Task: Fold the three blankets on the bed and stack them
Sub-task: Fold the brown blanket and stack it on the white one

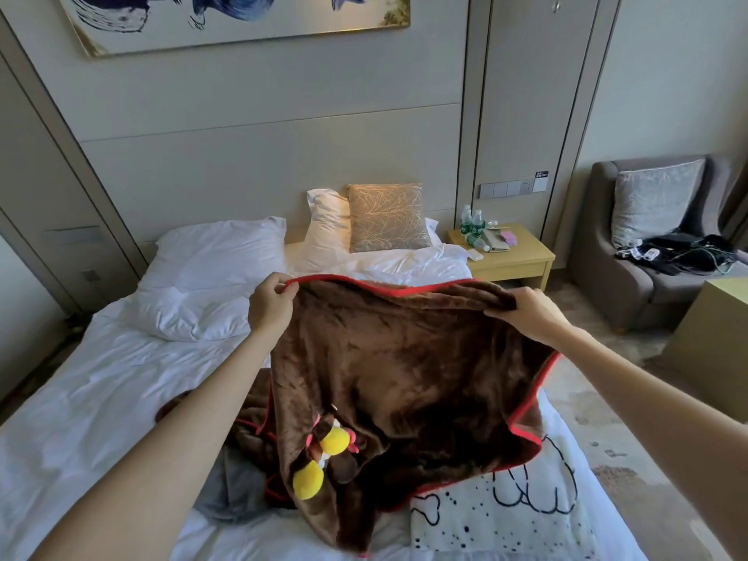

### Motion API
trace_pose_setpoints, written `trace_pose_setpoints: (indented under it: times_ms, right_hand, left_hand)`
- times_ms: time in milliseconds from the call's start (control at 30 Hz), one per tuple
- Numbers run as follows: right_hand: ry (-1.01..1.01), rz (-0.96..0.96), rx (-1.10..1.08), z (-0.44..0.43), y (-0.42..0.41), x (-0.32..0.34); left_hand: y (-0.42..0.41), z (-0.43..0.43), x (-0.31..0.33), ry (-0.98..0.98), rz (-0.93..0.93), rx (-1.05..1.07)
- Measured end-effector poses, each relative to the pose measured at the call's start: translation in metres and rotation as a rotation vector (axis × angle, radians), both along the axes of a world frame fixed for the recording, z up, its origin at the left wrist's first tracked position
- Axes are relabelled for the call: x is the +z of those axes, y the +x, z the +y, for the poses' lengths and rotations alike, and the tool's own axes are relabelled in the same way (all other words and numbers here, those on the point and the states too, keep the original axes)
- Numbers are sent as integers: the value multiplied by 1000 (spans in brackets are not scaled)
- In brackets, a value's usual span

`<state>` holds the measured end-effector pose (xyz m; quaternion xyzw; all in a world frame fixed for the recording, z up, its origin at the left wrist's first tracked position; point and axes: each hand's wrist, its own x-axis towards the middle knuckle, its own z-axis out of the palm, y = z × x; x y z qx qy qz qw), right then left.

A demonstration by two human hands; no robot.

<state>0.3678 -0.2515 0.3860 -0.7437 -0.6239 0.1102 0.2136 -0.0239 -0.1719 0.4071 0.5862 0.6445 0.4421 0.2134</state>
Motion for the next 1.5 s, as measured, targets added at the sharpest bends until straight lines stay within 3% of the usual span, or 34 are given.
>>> trace_pose_setpoints:
  times_ms: [300, 400, 467, 533, 667, 733, 833, 933, 1067, 1267, 1500]
  right_hand:
    - [173, -184, 478, 33, -107, 79]
    - [198, -144, 504, 40, -120, 91]
    - [128, -132, 469, 44, -115, 93]
    - [-69, -100, 460, 47, -104, 91]
    - [-368, -9, 392, 50, -77, 71]
    - [-290, 209, 341, 51, -66, 59]
    - [-82, 701, 280, 50, -61, 52]
    - [25, 875, 326, 51, -72, 62]
    - [66, 723, 443, 50, -104, 85]
    - [-78, 594, 464, 47, -127, 81]
    - [-272, 519, 299, 41, -106, 30]
  left_hand:
    - [85, -29, 25, -260, -195, -660]
    - [95, -33, 31, -357, -269, -769]
    - [93, -33, 26, -296, -191, -796]
    - [89, -34, 19, -188, -90, -775]
    - [78, -29, 24, 0, -218, -704]
    - [70, -26, 31, 41, -232, -667]
    - [60, -22, 37, 67, -208, -588]
    - [57, -21, 43, -18, -212, -610]
    - [70, -29, 54, -94, -293, -655]
    - [65, -26, 64, 182, -148, -476]
    - [17, -10, 68, 392, -231, -134]
